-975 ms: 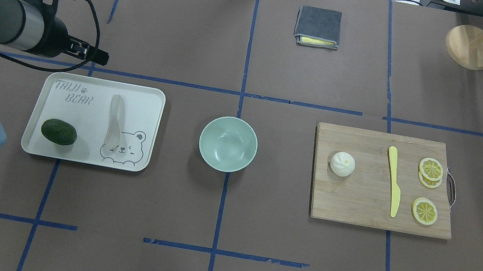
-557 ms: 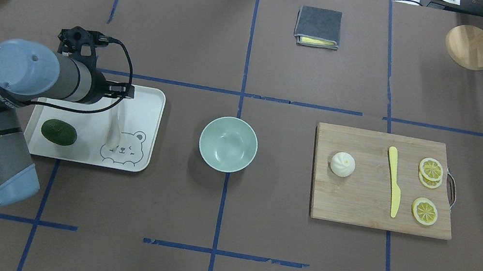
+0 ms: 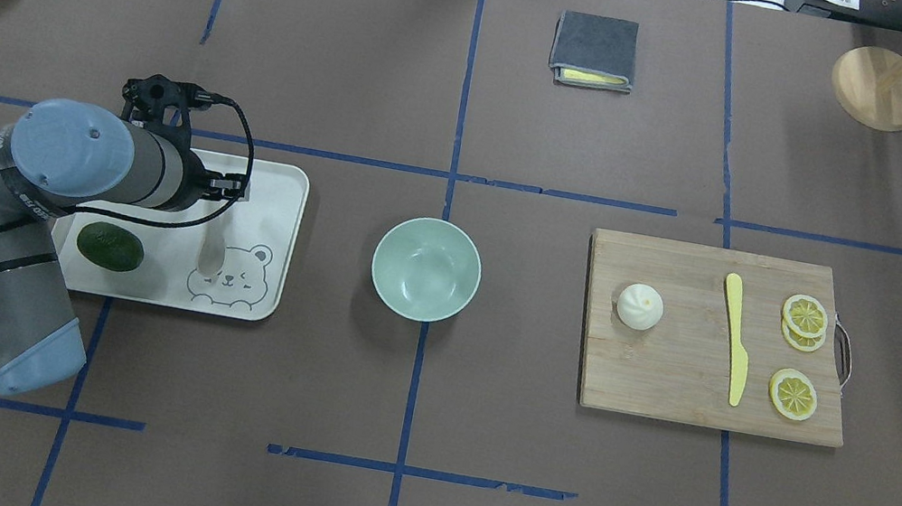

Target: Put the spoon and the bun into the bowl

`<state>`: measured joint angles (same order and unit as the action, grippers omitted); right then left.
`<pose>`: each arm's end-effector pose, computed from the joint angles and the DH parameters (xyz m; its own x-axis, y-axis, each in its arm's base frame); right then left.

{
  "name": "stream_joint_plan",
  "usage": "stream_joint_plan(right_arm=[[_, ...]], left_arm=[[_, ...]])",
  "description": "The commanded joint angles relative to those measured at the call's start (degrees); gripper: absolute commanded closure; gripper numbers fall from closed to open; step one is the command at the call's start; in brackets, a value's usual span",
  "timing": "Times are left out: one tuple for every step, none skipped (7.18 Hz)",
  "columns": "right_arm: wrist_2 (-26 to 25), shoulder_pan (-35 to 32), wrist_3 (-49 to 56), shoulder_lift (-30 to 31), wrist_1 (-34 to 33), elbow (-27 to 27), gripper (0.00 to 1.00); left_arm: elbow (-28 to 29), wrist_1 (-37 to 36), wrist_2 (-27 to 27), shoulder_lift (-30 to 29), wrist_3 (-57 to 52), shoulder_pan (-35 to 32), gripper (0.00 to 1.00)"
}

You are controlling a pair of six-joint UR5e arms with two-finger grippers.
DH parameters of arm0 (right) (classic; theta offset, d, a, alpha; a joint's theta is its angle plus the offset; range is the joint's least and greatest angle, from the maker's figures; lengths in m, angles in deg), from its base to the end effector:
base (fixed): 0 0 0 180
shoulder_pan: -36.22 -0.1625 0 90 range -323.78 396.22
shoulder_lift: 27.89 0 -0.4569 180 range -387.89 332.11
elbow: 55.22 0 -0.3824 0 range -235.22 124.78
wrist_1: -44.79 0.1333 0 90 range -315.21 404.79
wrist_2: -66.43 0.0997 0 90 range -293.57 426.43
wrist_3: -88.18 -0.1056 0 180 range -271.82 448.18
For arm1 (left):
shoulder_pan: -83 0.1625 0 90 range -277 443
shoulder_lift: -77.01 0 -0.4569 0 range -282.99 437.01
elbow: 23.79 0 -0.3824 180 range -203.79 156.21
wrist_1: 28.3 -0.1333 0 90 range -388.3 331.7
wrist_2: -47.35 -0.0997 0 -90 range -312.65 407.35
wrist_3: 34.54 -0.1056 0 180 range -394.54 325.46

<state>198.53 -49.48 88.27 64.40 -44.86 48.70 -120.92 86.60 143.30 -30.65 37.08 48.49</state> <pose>0.0271 -0.4734 0.5979 0.7293 -0.1959 0.6555 0.0745 0.9752 0.2086 0.4501 -0.4580 0.4295 0.6630 -0.0753 -0.7448 0.3048 0.9358 0.1768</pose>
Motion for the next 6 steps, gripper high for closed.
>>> stream_joint_plan(right_arm=[[0.0,0.0,0.0,0.0,0.0,-0.3,0.0],[0.0,-0.09,0.0,0.0,0.0,-0.3,0.0],[0.0,-0.09,0.0,0.0,0.0,-0.3,0.0],[0.0,-0.09,0.0,0.0,0.0,-0.38,0.0],[0.0,-0.09,0.09,0.0,0.0,-0.47,0.0],[0.0,-0.09,0.09,0.0,0.0,-0.47,0.0]], left_arm=[[0.45,0.07,0.03,-0.01,0.01,0.58,0.41],[0.36,0.07,0.03,-0.01,0.01,0.58,0.43],[0.36,0.07,-0.06,-0.01,0.01,0.58,0.52],[0.27,0.07,-1.19,-0.01,0.1,0.67,0.62],[0.27,0.07,-1.47,0.07,0.1,0.67,0.65],[0.18,0.15,-1.47,0.07,0.1,0.67,0.73]])
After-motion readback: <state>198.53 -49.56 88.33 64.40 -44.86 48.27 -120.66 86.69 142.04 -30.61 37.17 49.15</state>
